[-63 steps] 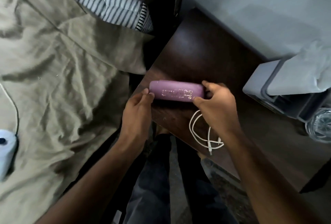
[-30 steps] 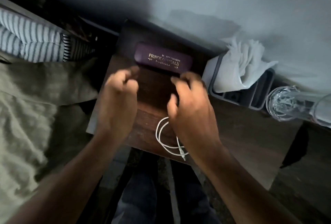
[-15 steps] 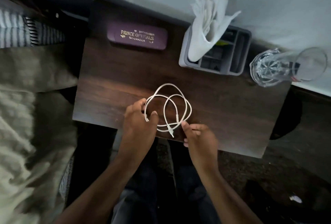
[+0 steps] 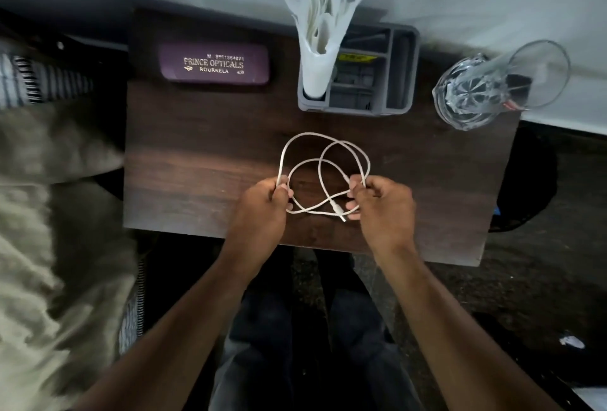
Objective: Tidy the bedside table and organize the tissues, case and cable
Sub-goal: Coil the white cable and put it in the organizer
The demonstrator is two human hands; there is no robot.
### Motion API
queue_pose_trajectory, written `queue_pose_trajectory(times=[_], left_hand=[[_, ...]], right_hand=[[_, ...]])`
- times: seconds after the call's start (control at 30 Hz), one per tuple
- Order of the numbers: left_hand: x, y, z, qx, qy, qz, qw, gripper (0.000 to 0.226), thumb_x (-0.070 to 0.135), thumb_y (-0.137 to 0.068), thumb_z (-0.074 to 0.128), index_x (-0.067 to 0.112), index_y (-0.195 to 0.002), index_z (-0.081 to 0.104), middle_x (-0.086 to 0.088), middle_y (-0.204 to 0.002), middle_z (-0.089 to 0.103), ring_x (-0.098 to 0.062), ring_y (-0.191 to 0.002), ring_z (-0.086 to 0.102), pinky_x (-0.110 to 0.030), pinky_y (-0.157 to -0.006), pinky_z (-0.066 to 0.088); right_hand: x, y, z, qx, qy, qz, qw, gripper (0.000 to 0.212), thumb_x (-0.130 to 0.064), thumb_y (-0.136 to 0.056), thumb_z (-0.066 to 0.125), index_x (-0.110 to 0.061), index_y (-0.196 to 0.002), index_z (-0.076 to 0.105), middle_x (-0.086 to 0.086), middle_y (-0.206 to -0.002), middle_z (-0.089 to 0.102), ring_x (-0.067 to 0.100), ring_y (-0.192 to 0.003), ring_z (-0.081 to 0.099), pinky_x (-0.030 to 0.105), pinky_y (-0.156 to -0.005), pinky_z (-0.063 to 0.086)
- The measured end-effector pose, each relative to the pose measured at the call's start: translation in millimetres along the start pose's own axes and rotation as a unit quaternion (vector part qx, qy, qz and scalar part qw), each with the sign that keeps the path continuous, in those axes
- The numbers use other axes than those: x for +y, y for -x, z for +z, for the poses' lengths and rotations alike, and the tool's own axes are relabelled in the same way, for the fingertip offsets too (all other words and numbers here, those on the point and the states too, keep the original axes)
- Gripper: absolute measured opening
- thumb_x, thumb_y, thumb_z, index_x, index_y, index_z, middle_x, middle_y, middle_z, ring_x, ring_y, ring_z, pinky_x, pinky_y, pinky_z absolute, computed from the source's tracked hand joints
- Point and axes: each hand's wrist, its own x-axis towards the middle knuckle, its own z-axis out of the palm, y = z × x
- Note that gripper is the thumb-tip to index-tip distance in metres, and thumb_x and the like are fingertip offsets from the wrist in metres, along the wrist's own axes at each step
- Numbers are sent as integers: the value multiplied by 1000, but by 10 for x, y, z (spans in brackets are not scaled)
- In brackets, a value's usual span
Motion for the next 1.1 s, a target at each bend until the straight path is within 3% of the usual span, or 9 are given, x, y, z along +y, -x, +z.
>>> queue_pose_trajectory(times=[0.13, 0.3, 0.43, 0.53, 0.63, 0.73, 0.83, 0.97, 1.1], left_hand=[[23, 5, 40, 25, 2, 25, 999, 20, 21, -98, 60, 24, -114, 70, 5, -95, 75, -14, -85, 72, -39, -90, 59], [64, 18, 4, 97, -121, 97, 983, 35, 18, -89, 71, 18, -123, 64, 1, -106, 63, -7, -88, 58, -4, -71, 42], [174, 112, 12, 144, -157, 229, 950, 28, 13, -90, 69, 19, -116, 64, 7, -103, 50, -3, -86, 49, -10, -75, 38], [198, 107, 154, 35, -198, 278, 939, 23, 14, -94, 64, 23, -115, 67, 12, -100, 55, 1, -85, 53, -9, -79, 44], [139, 61, 346, -65, -274, 293, 914, 37, 9, -94, 58, 17, -131, 64, -2, -122, 64, -18, -114, 57, -36, -99, 49], [127, 92, 476, -125, -336, 285, 889, 63, 9, -89, 61, 16, -149, 46, -4, -137, 58, -24, -125, 51, -38, -106, 43], [153, 144, 513, -105, -260, 235, 931, 61, 28, -91, 66, 27, -147, 43, -1, -126, 66, -21, -116, 59, -41, -100, 49], [240, 161, 442, -57, -121, 208, 969, 22, 31, -101, 57, 30, -121, 64, 7, -92, 75, -3, -83, 70, -27, -77, 55], [280, 153, 258, -43, 0, 157, 987, 17, 21, -101, 59, 22, -113, 72, 5, -84, 77, 2, -80, 72, -9, -69, 49]], right_hand=[[-16, -142, -276, -41, -25, -26, 999, 21, -14, -91, 73, -14, -112, 72, 1, -77, 72, 12, -64, 68, 38, -65, 63], [-54, -210, -464, 6, -20, -70, 997, 26, -15, -89, 75, -27, -112, 70, 2, -90, 76, 19, -80, 74, 37, -72, 63], [-31, -79, -407, 48, 25, -20, 998, 15, -23, -94, 66, -25, -80, 71, -2, -71, 74, 19, -65, 71, 50, -73, 62], [-45, 59, -270, -25, 59, 19, 998, 37, -55, -90, 64, -23, -71, 69, -2, -68, 73, 20, -68, 72, 48, -74, 61], [-34, 121, -156, -72, 95, -1, 993, 21, -38, -89, 72, -20, -79, 69, -7, -66, 68, 10, -63, 67, 34, -69, 62], [-86, 122, -197, -64, 114, -51, 990, 17, -21, -97, 65, -19, -80, 70, -10, -66, 65, -1, -54, 60, 7, -51, 45], [-204, 132, -331, -123, -3, -41, 992, 11, -15, -94, 69, -18, -87, 77, -2, -73, 76, -2, -61, 67, 15, -60, 51], [-305, 51, -594, -174, -204, 12, 963, 29, 11, -91, 58, -10, -97, 77, 12, -88, 78, 23, -75, 69, 32, -65, 60], [-125, -104, -587, -62, 73, -99, 990, 24, -3, -90, 67, -25, -92, 77, -4, -84, 75, 2, -65, 65, 15, -63, 53]])
